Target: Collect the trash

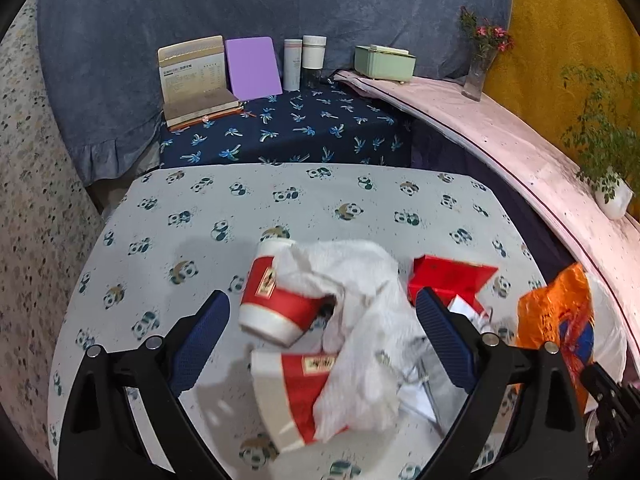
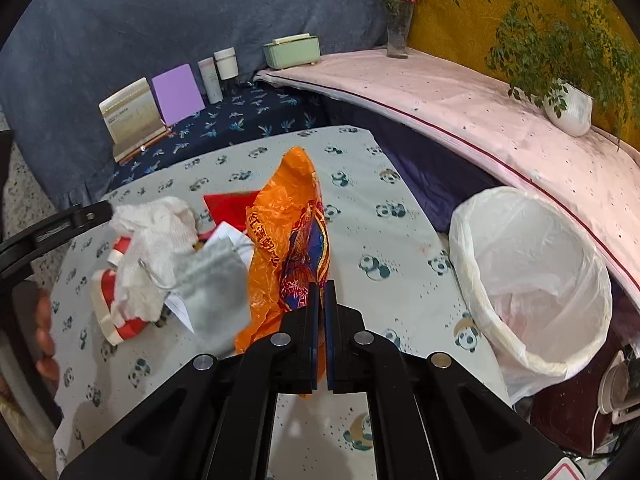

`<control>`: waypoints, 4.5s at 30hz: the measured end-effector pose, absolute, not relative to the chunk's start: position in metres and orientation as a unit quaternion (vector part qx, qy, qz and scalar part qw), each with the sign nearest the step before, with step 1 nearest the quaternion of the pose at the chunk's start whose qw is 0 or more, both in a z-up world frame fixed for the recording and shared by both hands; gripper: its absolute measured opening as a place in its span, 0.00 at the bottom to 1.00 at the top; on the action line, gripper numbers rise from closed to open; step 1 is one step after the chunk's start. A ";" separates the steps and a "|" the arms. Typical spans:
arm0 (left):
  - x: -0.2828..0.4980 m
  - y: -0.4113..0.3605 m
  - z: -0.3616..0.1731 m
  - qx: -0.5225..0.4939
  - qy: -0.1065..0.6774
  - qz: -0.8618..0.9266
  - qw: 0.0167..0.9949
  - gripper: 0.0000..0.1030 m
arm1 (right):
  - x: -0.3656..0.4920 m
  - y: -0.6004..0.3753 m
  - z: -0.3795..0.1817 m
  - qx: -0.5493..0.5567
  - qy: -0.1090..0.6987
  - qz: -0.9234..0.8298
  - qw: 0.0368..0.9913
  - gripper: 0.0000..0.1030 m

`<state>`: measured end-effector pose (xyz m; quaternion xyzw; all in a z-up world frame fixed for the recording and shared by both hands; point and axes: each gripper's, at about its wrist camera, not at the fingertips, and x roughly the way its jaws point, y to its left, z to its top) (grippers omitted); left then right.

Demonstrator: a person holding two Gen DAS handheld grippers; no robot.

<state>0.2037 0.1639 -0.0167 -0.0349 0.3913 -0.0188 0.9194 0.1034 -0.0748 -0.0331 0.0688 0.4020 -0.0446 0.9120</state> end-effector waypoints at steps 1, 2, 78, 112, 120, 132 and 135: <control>0.210 0.163 -0.019 -0.035 0.395 -0.016 0.918 0.85 | 0.106 -0.074 -0.032 0.071 0.401 -0.042 0.912 0.03; 0.216 0.163 -0.021 -0.035 0.398 -0.017 0.916 0.83 | 0.108 -0.074 -0.031 0.072 0.401 -0.039 0.913 0.03; 0.119 -0.184 0.058 0.079 0.347 -0.333 0.873 0.01 | -0.017 -0.308 -0.017 0.197 0.331 -0.232 0.893 0.03; 0.134 -0.085 0.021 0.044 0.372 -0.228 0.898 0.71 | 0.024 -0.261 -0.019 0.162 0.349 -0.190 0.903 0.28; 0.131 -0.034 0.021 0.026 0.372 -0.189 0.908 0.78 | 0.033 -0.216 -0.008 0.141 0.350 -0.151 0.914 0.34; 0.132 0.057 0.017 -0.008 0.375 -0.121 0.919 0.78 | 0.048 -0.140 -0.007 0.106 0.363 -0.087 0.922 0.42; 0.132 0.078 0.013 -0.007 0.375 -0.098 0.922 0.78 | 0.050 -0.121 -0.007 0.097 0.366 -0.073 0.923 0.45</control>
